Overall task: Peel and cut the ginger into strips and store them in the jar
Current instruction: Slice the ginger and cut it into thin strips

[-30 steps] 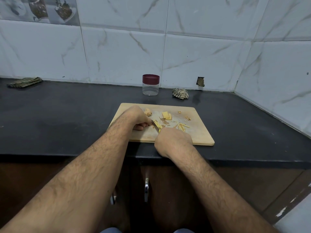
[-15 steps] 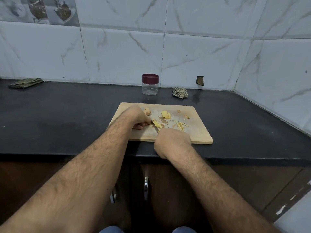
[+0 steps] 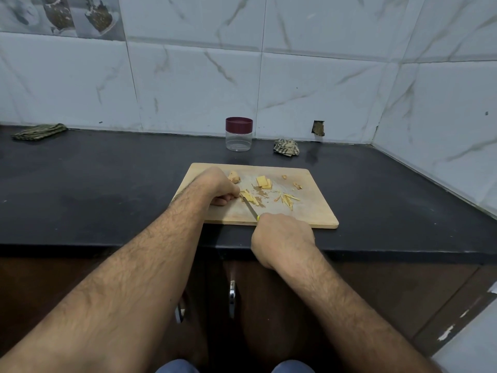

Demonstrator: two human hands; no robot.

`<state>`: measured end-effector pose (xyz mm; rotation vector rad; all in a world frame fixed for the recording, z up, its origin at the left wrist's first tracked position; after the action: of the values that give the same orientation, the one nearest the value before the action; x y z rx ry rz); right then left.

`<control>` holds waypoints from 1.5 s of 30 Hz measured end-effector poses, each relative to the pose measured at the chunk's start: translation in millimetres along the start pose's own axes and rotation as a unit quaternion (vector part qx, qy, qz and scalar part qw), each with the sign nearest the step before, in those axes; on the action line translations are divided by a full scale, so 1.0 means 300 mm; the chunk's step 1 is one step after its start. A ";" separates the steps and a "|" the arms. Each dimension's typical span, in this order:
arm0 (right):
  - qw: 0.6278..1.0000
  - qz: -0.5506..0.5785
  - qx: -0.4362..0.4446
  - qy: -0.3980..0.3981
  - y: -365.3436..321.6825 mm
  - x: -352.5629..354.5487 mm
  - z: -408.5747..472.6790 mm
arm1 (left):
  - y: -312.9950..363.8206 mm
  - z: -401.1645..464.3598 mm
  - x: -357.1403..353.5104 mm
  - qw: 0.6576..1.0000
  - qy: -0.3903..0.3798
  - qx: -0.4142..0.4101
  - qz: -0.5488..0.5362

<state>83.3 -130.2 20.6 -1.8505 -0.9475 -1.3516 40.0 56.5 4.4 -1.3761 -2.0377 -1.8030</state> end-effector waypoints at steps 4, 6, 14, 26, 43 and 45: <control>1.000 -0.006 -0.007 0.006 0.002 0.011 -0.001 | 0.001 -0.001 0.001 1.000 0.000 0.003 0.000; 1.000 -0.007 -0.008 0.014 -0.006 0.020 0.007 | 0.001 0.000 0.001 1.000 0.000 0.004 0.000; 1.000 0.001 -0.006 0.022 -0.025 0.043 0.033 | 0.002 0.000 -0.005 1.000 -0.010 0.010 -0.001; 0.998 0.061 -0.018 0.011 0.037 0.037 -0.014 | -0.015 -0.016 0.003 0.995 -0.034 -0.039 -0.090; 0.997 0.059 0.002 0.043 -0.100 0.061 0.063 | -0.083 -0.081 0.079 0.957 0.149 -0.134 -0.207; 0.997 0.061 -0.006 0.043 -0.077 0.052 0.058 | -0.082 -0.080 0.081 0.958 0.155 -0.137 -0.200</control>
<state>75.6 -101.0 33.2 -1.8132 -0.7715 -1.3535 -1.8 52.4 7.6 -0.6821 -2.0582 -2.3612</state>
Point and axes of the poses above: each hand's wrist, its own z-axis towards the middle knuckle, its own x-axis out of the back of the hand, y = z × x, the point moved 8 cm from there along z, towards the middle knuckle, and after that the axes turned 7 degrees about -y, right-handed, at the moved point
